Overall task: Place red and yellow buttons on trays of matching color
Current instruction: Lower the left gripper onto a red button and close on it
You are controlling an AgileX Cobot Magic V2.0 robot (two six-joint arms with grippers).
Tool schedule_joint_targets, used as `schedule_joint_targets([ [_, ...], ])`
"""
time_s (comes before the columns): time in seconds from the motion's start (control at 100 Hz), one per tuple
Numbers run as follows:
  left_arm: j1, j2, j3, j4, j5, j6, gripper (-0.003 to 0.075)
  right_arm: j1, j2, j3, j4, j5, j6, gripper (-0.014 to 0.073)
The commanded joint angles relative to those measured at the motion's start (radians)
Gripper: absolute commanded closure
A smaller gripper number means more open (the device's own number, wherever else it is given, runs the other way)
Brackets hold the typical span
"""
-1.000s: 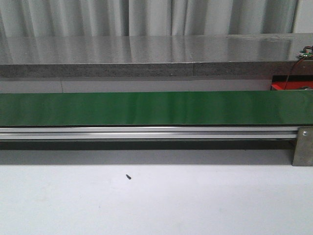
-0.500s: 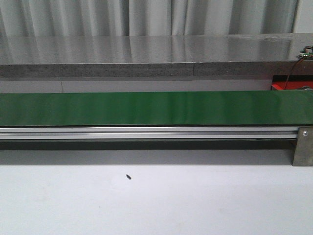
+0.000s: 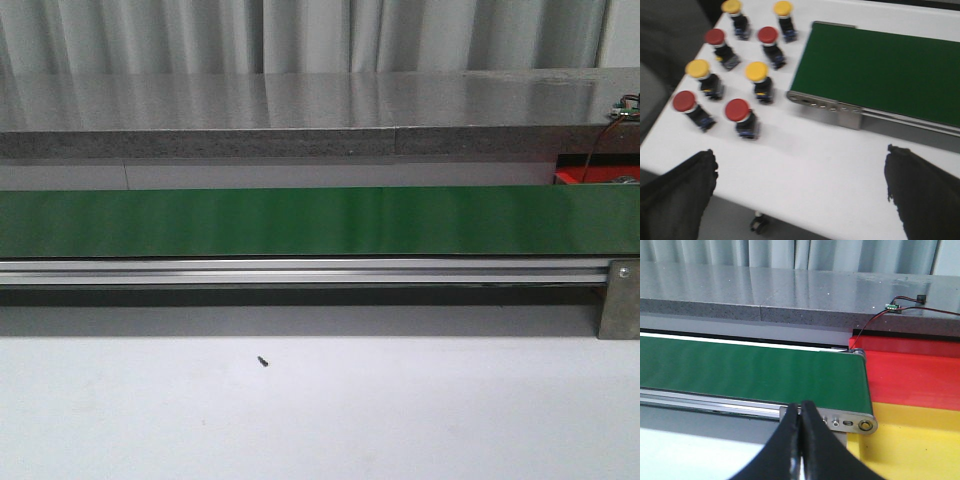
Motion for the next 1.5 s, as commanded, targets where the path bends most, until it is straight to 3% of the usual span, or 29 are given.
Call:
schedule_joint_targets([
  [0.0, -0.008, 0.046, -0.056, 0.143, 0.012, -0.067, 0.0062, 0.001, -0.014, -0.019, -0.012, -0.081, 0.001, 0.0662],
  [0.25, 0.043, 0.237, -0.162, 0.215, 0.029, -0.084, 0.0062, 0.001, -0.014, -0.019, -0.012, -0.081, 0.001, 0.0662],
  [0.44, 0.22, 0.368, -0.211, 0.19, -0.077, -0.084, 0.0062, 0.001, -0.014, -0.019, -0.012, -0.081, 0.001, 0.0662],
  [0.58, 0.345, 0.458, -0.219, 0.09, -0.173, -0.05, 0.0062, 0.001, -0.014, -0.019, -0.012, -0.081, 0.001, 0.0662],
  [0.79, 0.465, 0.629, -0.219, -0.001, -0.289, -0.017, 0.0062, 0.001, -0.014, -0.019, -0.012, -0.081, 0.001, 0.0662],
  [1.02, 0.504, 0.815, -0.22, -0.049, -0.391, -0.017, 0.0062, 0.001, -0.014, -0.019, -0.012, -0.081, 0.001, 0.0662],
  [1.49, 0.504, 1.027, -0.321, -0.099, -0.407, 0.038, 0.0062, 0.001, -0.014, -0.019, -0.012, -0.081, 0.001, 0.0662],
])
